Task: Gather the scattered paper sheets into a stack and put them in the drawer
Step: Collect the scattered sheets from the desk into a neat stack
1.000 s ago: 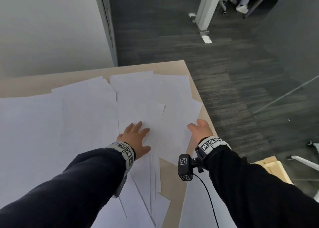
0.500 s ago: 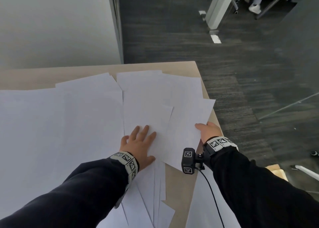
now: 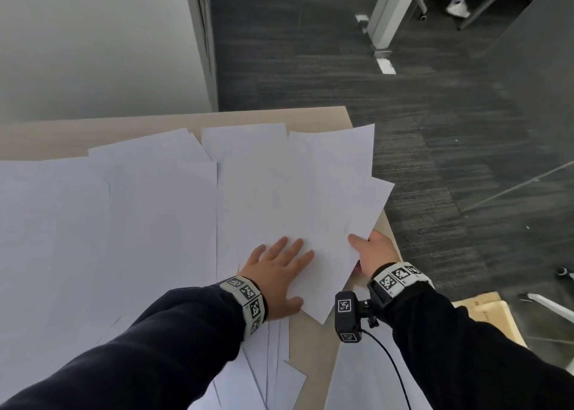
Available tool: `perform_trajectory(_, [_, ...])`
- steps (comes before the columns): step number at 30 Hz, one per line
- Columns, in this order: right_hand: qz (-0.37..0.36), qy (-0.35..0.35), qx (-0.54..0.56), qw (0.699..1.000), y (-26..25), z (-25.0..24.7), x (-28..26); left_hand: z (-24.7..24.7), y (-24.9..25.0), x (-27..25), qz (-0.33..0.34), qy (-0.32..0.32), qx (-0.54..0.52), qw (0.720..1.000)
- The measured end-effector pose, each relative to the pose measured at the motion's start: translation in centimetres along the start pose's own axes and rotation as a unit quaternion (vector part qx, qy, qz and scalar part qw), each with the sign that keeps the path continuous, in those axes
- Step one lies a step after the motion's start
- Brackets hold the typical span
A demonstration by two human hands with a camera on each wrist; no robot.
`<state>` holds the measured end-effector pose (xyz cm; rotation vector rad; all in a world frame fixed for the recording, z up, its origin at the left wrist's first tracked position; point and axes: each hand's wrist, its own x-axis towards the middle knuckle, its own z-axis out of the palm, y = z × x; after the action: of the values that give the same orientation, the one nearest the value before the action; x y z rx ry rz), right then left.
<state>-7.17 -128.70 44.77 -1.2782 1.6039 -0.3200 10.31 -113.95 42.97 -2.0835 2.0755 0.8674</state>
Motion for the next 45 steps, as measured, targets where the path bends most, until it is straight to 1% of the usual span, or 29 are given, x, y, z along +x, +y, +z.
perform_trajectory(1, [-0.007,0.003,0.000,1.000,0.0,-0.2,-0.1,0.0,-0.1,0.1,-0.014,0.013,0.001,1.000])
perform_trajectory(3, [-0.023,0.001,0.001,1.000,0.0,-0.5,-0.1,-0.1,-0.7,0.0,-0.078,0.033,0.002,0.996])
perform_trajectory(5, [-0.032,-0.006,-0.003,0.999,-0.1,-0.7,-0.1,-0.2,-1.4,-0.2,-0.126,0.020,0.012,0.992])
perform_trajectory(6, [-0.032,-0.007,-0.001,0.999,-0.2,-0.8,-0.2,-0.4,-1.7,-0.2,-0.130,0.009,0.021,0.991])
perform_trajectory(13, [-0.018,-0.003,0.028,0.999,0.1,-0.9,-0.1,-1.7,-1.5,-0.1,-0.067,-0.028,0.074,0.995])
perform_trajectory(16, [-0.018,-0.006,0.041,0.999,-0.1,-1.0,-0.3,-1.7,-1.3,-0.1,-0.046,-0.028,0.072,0.996])
perform_trajectory(18, [-0.008,-0.009,0.040,0.999,0.0,-1.1,-0.2,-1.7,-1.6,-0.1,-0.054,-0.013,0.053,0.997])
perform_trajectory(19, [-0.003,-0.007,0.039,0.999,0.1,-1.1,0.0,-1.8,-1.8,-0.1,-0.069,-0.011,0.044,0.997])
perform_trajectory(22, [0.006,0.006,0.027,1.000,0.2,-1.4,0.3,-1.9,-2.1,-0.2,-0.113,-0.043,0.057,0.991])
perform_trajectory(26, [0.009,0.015,0.013,1.000,0.1,-1.8,0.4,-1.9,-2.1,-0.7,-0.110,-0.064,0.105,0.986])
perform_trajectory(28, [0.005,0.021,-0.005,1.000,0.1,-1.8,0.4,-2.1,-2.5,-0.9,-0.098,-0.073,0.111,0.986])
perform_trajectory(33, [-0.014,0.019,-0.020,1.000,-0.3,-1.7,0.2,-3.6,-3.5,-0.9,-0.045,-0.125,0.134,0.982])
perform_trajectory(36, [0.002,0.014,-0.035,0.999,-0.3,-1.5,0.5,-4.2,-3.4,-0.4,-0.009,-0.137,0.146,0.980])
perform_trajectory(40, [0.019,0.012,-0.045,0.999,-0.2,-1.4,0.9,-4.1,-2.4,0.6,0.027,-0.134,0.111,0.984])
perform_trajectory(42, [0.016,0.011,-0.032,0.999,-0.1,-1.5,1.0,-4.0,-2.0,1.1,0.036,-0.118,0.080,0.989])
perform_trajectory(44, [0.016,0.008,-0.015,1.000,0.0,-1.7,0.9,-4.2,-2.2,1.5,0.013,-0.076,0.053,0.996])
perform_trajectory(45, [0.017,0.005,-0.001,1.000,0.0,-1.7,0.8,-4.4,-2.4,1.6,-0.016,-0.047,0.047,0.998])
